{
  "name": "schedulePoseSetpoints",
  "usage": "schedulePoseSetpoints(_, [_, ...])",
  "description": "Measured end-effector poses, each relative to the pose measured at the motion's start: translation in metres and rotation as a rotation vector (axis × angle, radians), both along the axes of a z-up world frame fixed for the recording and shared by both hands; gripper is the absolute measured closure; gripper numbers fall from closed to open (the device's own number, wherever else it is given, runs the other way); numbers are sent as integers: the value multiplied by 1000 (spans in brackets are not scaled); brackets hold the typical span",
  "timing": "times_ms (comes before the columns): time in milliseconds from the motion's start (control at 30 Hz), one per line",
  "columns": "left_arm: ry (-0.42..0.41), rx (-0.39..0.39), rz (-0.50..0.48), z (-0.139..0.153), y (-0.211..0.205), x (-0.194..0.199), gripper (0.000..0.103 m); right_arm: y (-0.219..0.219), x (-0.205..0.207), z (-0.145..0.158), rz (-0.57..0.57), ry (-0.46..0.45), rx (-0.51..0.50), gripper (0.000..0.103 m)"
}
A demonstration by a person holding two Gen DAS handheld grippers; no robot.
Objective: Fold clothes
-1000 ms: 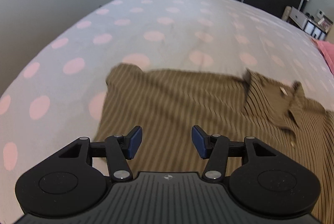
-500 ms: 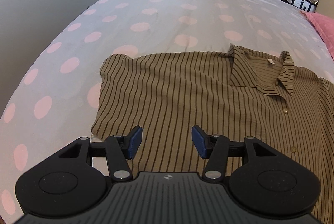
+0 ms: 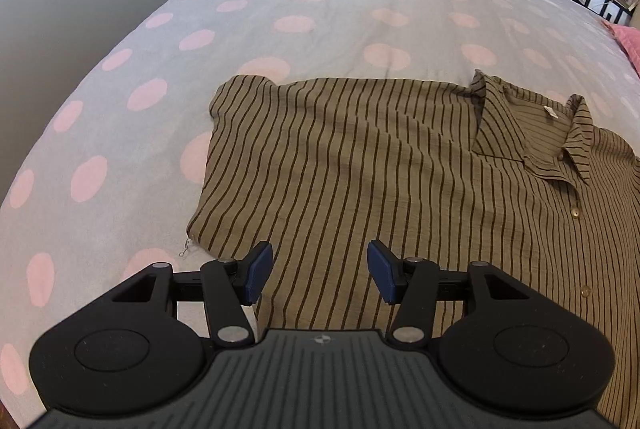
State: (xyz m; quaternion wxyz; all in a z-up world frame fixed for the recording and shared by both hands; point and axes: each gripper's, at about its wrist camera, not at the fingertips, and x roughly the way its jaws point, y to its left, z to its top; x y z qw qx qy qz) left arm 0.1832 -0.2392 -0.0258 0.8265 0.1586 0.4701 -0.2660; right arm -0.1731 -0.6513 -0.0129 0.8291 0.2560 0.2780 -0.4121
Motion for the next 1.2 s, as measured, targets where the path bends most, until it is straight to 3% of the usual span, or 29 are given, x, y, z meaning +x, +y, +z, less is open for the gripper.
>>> schedulePoseSetpoints(133, [5,6,8,-4,-2,2,52,-36,-29,-6,-146,-57,64,71])
schedulePoseSetpoints(300, [11,33,13,-13,-7,5,52,-64,-60,-36,-273,-15,114,71])
schedulePoseSetpoints(433, [13,46,3,-18,-11,5,53,-86,-88,-75,-368,-33,268,70])
schedulePoseSetpoints(600, [12,80,-10,-29,-18,6,53,-96,-93,-108,-386,-100,428,66])
schedulePoseSetpoints(667, [12,92,-11,-33,-21,6,53,-94,-84,-112,-361,-88,435,76])
schedulePoseSetpoints(700, [13,91,-10,-33,-21,6,53,-93,-79,-110,-349,-88,424,102])
schedulePoseSetpoints(800, [16,88,-7,-33,-22,7,53,-91,-69,-93,-317,-132,372,102])
schedulePoseSetpoints(900, [18,84,-2,-33,-23,8,53,-89,-58,-59,-319,-83,198,102])
schedulePoseSetpoints(967, [19,78,5,-32,-22,9,53,-90,-49,-40,-318,11,71,102])
schedulePoseSetpoints(1100, [13,84,10,-33,-21,10,53,-99,-27,-25,-329,330,-195,102])
schedulePoseSetpoints(1200, [4,105,6,-36,-19,11,52,-110,-23,-36,-325,479,-247,101])
